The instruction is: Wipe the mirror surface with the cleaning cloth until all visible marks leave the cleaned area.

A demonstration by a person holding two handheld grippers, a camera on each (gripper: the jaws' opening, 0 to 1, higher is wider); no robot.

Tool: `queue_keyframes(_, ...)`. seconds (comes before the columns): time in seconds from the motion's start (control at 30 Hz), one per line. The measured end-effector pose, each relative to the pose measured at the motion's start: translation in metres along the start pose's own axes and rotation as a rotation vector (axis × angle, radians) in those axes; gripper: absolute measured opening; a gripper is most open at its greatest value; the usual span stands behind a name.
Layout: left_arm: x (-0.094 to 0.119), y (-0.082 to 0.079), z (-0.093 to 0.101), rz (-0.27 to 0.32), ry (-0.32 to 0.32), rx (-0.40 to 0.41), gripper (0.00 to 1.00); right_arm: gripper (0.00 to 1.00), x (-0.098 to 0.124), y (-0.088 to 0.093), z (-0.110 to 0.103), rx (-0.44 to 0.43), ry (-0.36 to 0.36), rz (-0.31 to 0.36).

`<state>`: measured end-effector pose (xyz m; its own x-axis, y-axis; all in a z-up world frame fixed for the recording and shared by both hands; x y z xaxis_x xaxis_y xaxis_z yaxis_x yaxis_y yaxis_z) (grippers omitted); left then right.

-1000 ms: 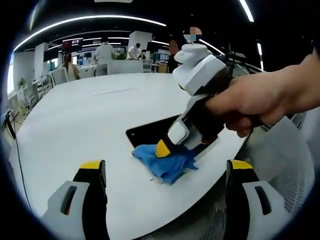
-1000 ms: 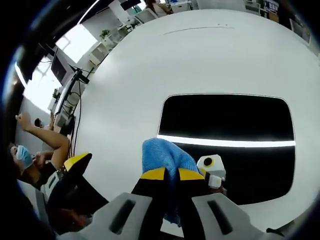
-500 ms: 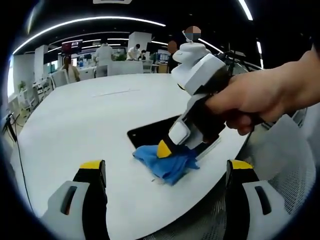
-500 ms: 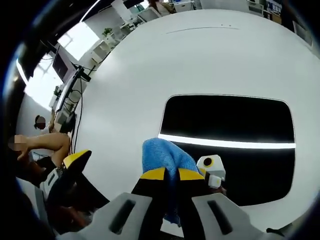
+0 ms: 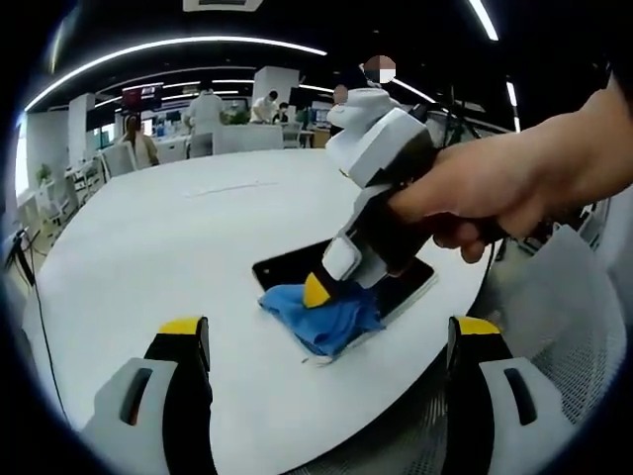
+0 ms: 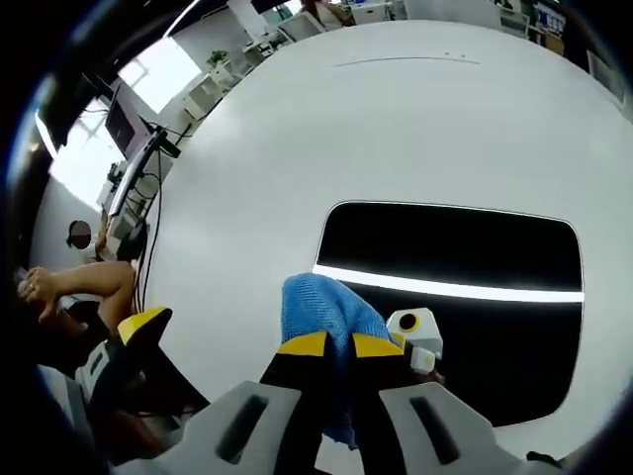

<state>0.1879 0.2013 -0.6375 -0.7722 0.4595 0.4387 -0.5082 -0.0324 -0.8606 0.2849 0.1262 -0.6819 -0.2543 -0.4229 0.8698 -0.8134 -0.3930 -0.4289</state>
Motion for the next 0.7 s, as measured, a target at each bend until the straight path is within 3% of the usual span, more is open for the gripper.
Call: queue_keyframes(0.7,-0.001,0.000,0.000,0.000,0.008,0.005,0.99,0.02,-0.018,-0.044,0.020,0.069,0.004,-0.011)
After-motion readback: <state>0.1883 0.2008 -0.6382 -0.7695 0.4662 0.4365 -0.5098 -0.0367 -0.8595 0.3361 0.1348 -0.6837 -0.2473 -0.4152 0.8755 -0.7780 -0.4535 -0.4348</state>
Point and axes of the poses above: the point that each gripper's makers call its tool centre point, and the gripper's own axes: x roughly backward along the fingers, z roughly to its right, y roughly out of its underside, the point moved 6 cm from there along x, roughly backward along the fingers, and after that the axes turned 10 degrees about x, right-handed, at the moved point
